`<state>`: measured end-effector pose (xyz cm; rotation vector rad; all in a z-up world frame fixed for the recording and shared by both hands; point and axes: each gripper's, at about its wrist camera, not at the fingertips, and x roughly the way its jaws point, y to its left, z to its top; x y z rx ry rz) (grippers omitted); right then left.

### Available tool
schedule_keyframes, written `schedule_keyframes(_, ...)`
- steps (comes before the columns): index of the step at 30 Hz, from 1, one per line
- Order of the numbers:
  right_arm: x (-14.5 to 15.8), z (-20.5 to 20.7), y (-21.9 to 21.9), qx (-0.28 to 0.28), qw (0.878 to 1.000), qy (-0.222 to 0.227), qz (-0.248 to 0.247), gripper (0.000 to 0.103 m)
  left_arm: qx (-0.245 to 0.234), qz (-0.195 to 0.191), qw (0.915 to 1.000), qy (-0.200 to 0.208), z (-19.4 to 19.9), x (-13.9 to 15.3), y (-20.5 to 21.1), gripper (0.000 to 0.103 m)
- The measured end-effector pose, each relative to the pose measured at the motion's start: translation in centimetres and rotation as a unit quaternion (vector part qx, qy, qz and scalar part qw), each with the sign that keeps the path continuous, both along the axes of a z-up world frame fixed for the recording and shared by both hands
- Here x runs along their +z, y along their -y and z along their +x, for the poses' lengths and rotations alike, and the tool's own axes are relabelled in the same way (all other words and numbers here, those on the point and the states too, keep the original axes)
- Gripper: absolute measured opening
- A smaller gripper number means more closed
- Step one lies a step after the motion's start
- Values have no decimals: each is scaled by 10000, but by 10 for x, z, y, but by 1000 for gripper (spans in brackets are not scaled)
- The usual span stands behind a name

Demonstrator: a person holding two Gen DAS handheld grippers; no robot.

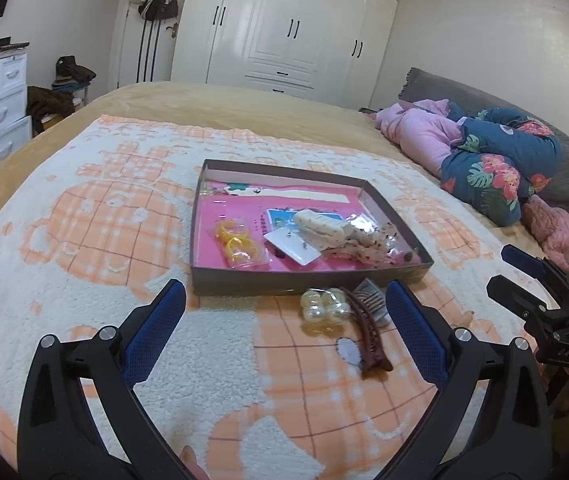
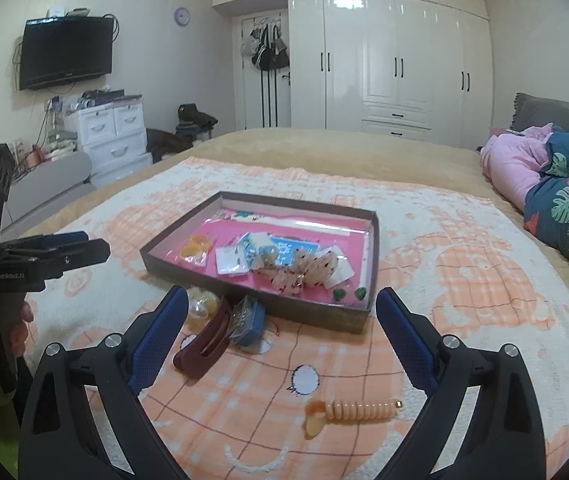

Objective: Organize jewelry
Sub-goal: 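Grasp the pearl clip with the left gripper while the right grasps the blue packet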

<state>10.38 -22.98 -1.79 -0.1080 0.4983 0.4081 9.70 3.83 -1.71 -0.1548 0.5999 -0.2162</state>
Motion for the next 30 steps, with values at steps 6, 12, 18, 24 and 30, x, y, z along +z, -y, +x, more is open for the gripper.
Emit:
schedule_keyframes(6, -16, 10, -11, 29, 9997, -181, -160, 92, 25, -39, 9999, -108, 5, -14, -5, 92)
schedule_keyframes(12, -31, 24, -18, 59, 9988, -449, -208, 92, -59, 12, 9997, -224, 12, -27, -3, 92)
schedule_keyframes(18, -46, 43, -25, 209, 9957, -886, -182, 75, -191, 63, 9991, -377, 19, -40, 2, 92)
schedule_keyframes(24, -60, 60, -32, 390, 9905, -1317, -6, 53, -334, 137, 9978, -555, 33, -51, 11, 86)
schedule_keyframes(30, -73, 76, -32, 440, 9836, -1732, 226, 45, -605, 149, 9955, -710, 47, -58, 26, 76)
